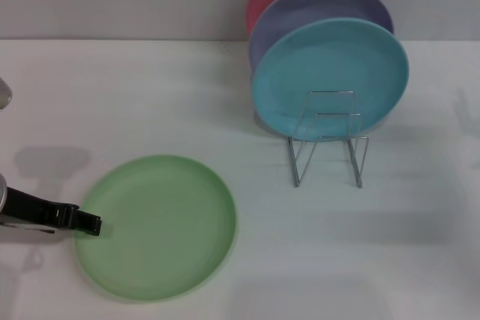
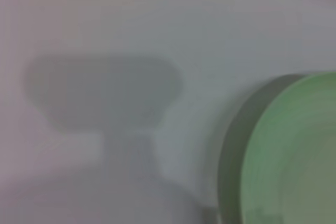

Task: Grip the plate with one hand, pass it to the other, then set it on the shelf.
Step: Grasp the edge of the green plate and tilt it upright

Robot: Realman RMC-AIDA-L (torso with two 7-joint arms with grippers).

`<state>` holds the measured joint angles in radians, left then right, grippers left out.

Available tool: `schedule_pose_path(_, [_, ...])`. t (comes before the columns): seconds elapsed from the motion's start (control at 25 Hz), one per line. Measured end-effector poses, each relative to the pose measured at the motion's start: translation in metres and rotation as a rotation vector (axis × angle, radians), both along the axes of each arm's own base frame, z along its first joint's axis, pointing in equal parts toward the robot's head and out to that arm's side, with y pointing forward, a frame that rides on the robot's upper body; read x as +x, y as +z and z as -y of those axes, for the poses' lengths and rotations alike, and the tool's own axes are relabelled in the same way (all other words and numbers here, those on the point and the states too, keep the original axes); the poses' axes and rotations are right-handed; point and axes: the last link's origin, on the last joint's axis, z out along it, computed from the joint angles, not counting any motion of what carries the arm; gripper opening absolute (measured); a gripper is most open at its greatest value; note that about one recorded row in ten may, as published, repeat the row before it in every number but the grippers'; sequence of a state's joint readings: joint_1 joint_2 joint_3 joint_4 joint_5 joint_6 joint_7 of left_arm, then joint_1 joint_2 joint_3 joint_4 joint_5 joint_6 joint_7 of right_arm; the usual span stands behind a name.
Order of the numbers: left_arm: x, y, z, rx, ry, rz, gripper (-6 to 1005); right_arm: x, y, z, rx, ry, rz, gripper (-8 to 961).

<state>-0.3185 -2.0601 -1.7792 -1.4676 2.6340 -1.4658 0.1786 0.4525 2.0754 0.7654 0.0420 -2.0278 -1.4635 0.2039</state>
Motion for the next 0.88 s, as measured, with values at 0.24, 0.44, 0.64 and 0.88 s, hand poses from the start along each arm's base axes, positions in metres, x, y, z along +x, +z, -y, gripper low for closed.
schedule_pose_path(0.24, [0.0012,-0.0034,-0.0047,-0.015,-0.004,-0.010,700,0.0010,0.0000,0.0014,0.001,-0.003,0.000,632])
schedule_pose_path(0.44, [0.0021,-0.0044,-0.0072,-0.018,-0.016,-0.013,655,0.0013,-0.0007,0.0020,0.000,-0.005,-0.002,633])
schedule_pose_path(0.64, [0.0015,-0.0056,-0.0084,-0.020,-0.020,-0.014,580,0.0022,-0.0012,0.0022,-0.003,-0.010,-0.003,632])
schedule_pose_path(0.88, [-0.0004,-0.0084,-0.0096,-0.031,-0.024,-0.018,489,0.0026,-0.0022,0.0034,-0.004,-0.012,-0.007,632])
